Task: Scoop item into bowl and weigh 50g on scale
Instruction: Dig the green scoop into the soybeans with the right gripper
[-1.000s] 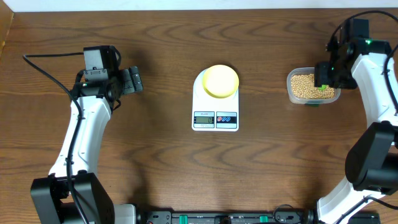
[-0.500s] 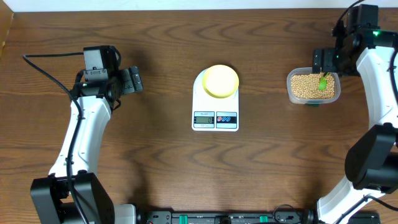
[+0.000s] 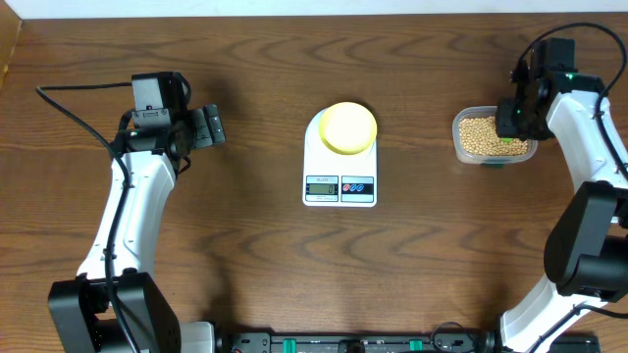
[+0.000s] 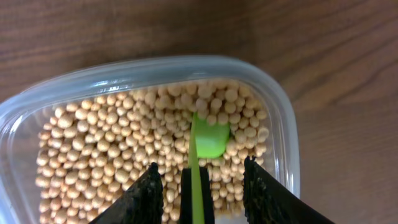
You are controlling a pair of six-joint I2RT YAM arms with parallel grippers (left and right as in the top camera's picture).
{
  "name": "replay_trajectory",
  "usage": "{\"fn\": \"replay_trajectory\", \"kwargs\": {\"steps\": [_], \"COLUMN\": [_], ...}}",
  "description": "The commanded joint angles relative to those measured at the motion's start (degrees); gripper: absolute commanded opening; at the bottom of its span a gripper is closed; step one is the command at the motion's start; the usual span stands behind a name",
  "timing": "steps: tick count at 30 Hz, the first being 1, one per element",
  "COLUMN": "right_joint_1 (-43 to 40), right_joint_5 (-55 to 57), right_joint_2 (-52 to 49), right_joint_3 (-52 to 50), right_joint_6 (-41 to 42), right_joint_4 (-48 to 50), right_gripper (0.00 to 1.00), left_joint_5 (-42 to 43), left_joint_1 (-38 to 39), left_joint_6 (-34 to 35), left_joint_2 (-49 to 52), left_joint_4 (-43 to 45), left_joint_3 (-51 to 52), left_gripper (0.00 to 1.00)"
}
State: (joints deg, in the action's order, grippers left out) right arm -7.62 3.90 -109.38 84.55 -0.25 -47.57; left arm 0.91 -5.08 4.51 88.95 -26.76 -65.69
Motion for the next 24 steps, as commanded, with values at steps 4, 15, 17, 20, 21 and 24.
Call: {"fn": "replay_trajectory", "kwargs": {"steps": [4,15,17,20,21,24], "right_joint_1": [-0.6,-0.6,-0.6,-0.6,-0.6,-0.6], "right_joint_5": [0.4,-2.4,-2.4,-2.4,-2.4,-2.3], "right_joint_2": [-0.4,-0.4,-0.4,-0.4,-0.4,-0.4], "right_joint_3": [-2.6,-1.2,-1.2,-1.2,-1.2,-1.2], "right_joint_6": [0.6,0.6,0.6,0.6,0.6,-0.1], "right_joint_4": [4.3,5.1,4.4,3.6,3.4,3.5], "right_gripper": [0.41,0.38,0.36,0.34,0.33,0.17], "left_joint_5": [-1.0,-1.0,-1.0,-1.0,-1.0,-1.0], "left_joint_1": [0.0,0.0,0.0,0.0,0.0,0.0], "left_joint_6": [0.5,0.5,0.5,0.5,0.5,0.5], "left_joint_2": [0.8,0.8,0.8,0.8,0.8,0.8], "left_joint_4": [-0.1,-0.1,-0.1,-0.1,-0.1,-0.1], "left_joint_3": [0.0,0.0,0.0,0.0,0.0,0.0], "left_gripper": [0.98,0.98,0.98,0.98,0.98,0.98]}}
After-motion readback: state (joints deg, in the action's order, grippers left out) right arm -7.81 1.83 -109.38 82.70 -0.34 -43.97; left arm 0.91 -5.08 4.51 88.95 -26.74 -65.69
